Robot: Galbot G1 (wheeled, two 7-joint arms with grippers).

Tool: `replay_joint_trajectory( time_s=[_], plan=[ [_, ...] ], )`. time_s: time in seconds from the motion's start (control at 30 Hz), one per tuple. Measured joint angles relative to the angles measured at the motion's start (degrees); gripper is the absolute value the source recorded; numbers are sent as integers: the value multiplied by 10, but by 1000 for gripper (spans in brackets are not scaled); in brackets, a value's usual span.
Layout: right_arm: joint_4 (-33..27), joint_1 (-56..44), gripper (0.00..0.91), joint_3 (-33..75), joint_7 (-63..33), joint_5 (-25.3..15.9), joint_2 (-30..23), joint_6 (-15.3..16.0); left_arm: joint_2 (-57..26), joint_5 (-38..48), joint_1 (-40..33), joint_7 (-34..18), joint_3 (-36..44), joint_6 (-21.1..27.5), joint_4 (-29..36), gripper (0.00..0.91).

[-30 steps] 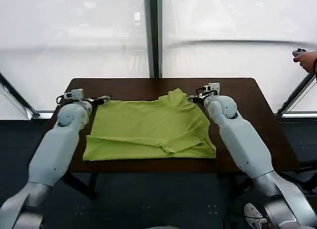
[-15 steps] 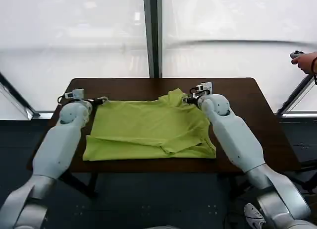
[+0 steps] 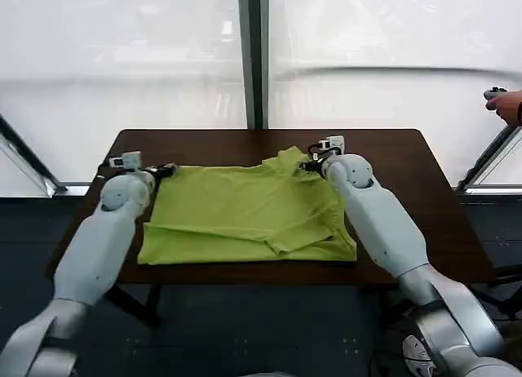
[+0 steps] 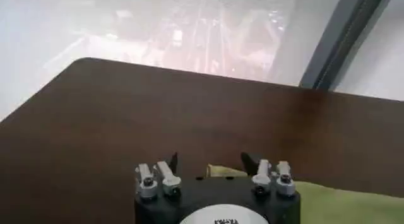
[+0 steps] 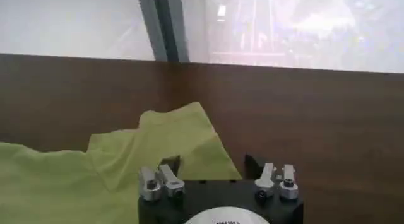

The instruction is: Fold and organize the clothes.

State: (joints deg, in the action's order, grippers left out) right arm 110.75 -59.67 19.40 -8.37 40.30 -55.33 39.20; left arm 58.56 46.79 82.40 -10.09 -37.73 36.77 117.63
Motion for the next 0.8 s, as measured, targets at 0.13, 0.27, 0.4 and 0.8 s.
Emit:
replay_joint_trajectory(
  time_s=[0.13,0.27,0.4,0.8],
  plan=[
    [-60,37,878,-6,5,-14,-30,-8,7,0,12,-6,-9,14,13,878],
    [-103,57,878,-8,6,-19,-49,-18,13,-8,25,-9,-20,22,20,878],
    [-134,66,878,-11,3,-21,-66,-19,13,-2,12,-16,-28,23,6,878],
    [-165,72,712,-17,2,-27,-88,-19,42,-15,-150,-21,30,16,-117,566]
  ],
)
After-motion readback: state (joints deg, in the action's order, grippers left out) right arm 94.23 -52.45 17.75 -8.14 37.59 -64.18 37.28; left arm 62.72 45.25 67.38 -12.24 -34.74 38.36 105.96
